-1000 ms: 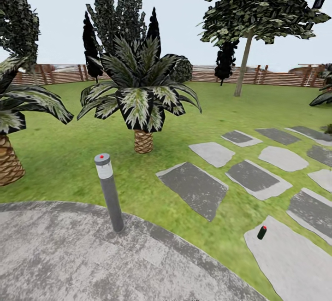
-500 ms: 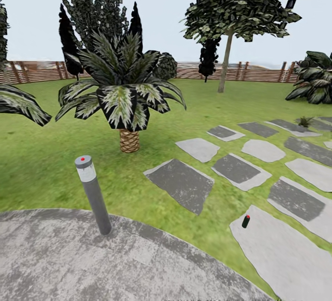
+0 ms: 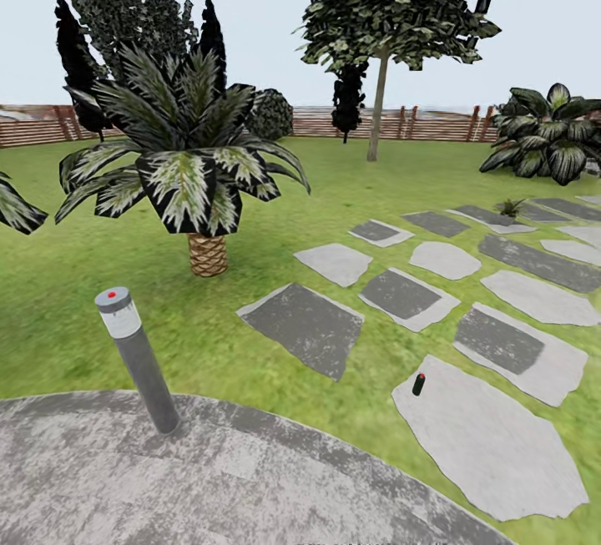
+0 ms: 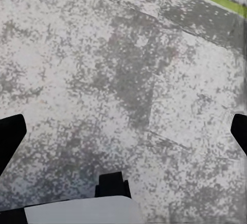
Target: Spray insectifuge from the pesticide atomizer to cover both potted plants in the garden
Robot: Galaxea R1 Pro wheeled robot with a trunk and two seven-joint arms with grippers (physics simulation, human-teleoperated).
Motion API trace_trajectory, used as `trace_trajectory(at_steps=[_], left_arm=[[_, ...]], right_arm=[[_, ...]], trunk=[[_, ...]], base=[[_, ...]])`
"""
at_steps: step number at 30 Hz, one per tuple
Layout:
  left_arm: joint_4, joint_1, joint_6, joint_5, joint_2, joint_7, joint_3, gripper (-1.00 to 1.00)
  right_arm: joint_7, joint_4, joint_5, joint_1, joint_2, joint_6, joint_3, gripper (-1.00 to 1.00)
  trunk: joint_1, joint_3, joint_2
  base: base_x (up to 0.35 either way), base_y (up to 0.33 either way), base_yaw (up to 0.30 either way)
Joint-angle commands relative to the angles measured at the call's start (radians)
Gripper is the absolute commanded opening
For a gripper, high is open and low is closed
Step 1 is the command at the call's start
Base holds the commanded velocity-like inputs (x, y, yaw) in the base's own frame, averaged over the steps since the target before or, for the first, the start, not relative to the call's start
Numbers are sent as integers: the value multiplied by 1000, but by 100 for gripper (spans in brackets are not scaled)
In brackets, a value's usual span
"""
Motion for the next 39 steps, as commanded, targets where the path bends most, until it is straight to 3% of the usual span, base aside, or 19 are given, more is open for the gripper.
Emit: trace_trajectory(at_steps=[1,39], left_arm=[[0,0,-3,1,0,1,1,100],[0,-1,-3,1,-2,1,1,100]], right_arm=[[0,1,0,-1,0,-3,-1,100],[-1,-1,0,-1,0,-3,0,100]], trunk=[[0,-2,0],[0,-48,0]], base=[[0,0,-218],[0,0,-202]])
